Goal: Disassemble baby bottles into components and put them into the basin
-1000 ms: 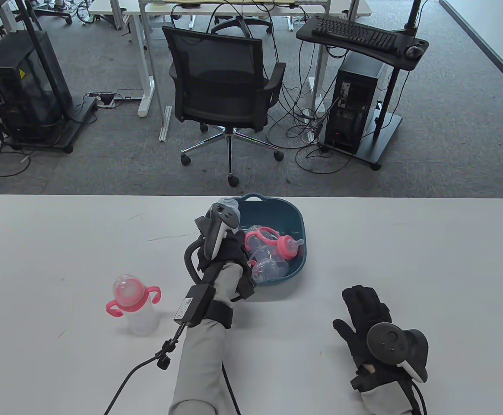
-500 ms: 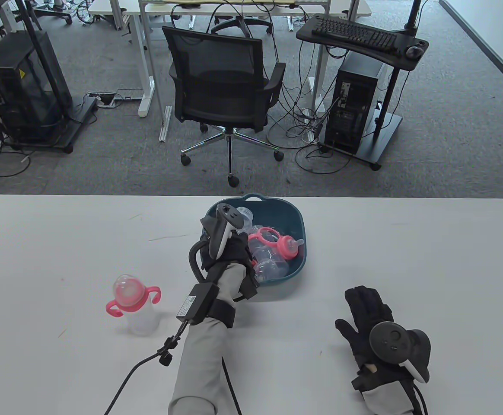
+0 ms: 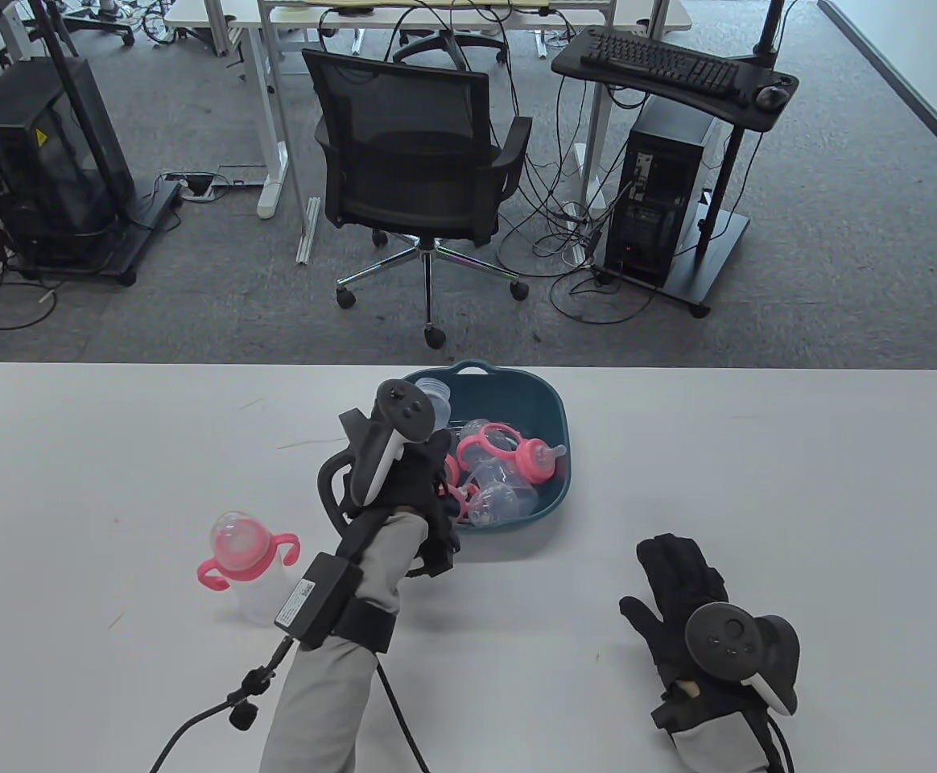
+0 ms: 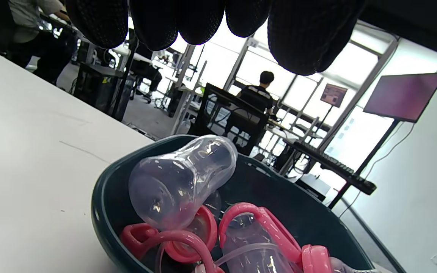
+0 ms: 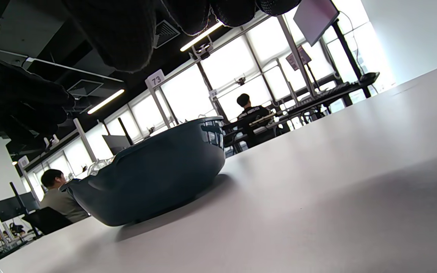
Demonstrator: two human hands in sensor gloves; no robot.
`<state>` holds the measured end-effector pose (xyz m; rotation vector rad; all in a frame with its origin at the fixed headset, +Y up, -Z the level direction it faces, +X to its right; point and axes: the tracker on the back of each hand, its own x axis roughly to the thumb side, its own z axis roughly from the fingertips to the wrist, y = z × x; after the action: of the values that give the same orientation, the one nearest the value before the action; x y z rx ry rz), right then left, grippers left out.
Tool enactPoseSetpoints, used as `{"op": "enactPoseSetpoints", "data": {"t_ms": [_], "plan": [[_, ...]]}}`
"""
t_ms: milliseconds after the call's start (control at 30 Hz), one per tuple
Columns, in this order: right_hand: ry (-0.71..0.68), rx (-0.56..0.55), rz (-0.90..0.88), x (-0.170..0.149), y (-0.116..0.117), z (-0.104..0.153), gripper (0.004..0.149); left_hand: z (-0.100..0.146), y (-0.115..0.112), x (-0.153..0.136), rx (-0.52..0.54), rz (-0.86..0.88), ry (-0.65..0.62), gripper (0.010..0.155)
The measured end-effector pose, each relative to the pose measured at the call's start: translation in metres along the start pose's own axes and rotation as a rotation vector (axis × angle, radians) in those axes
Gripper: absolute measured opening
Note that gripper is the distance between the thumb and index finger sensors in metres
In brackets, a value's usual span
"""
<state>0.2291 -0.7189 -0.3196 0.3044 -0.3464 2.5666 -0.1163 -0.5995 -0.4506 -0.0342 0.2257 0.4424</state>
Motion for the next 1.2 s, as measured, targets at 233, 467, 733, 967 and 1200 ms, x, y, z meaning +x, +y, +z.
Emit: {"op": "enactPoseSetpoints", "data": {"t_ms": [233,467,733,967,1200], "plan": [[-0.017,0.013,0.002,0.004,0.004,0.000,0.069,0.033,0.039,-0.030,0.053,0.001,0.000,0.070],[-0.031,0.022,0.000,0.006,0.006,0.001,0.068,0.057,0.072,-0.076,0.087,0.012,0.058,0.070],[-0.031,0.037,0.001,0.007,0.009,0.001,0.068,0.082,0.093,-0.134,0.131,0.016,0.151,0.067],[-0.033,0.046,-0.003,0.008,0.010,0.001,0.068,0.088,0.098,-0.182,0.112,0.032,0.263,0.062],[-0.034,0.061,-0.002,0.009,0.012,0.001,0.068,0.084,0.083,-0.214,0.040,-0.012,0.340,0.061]]}}
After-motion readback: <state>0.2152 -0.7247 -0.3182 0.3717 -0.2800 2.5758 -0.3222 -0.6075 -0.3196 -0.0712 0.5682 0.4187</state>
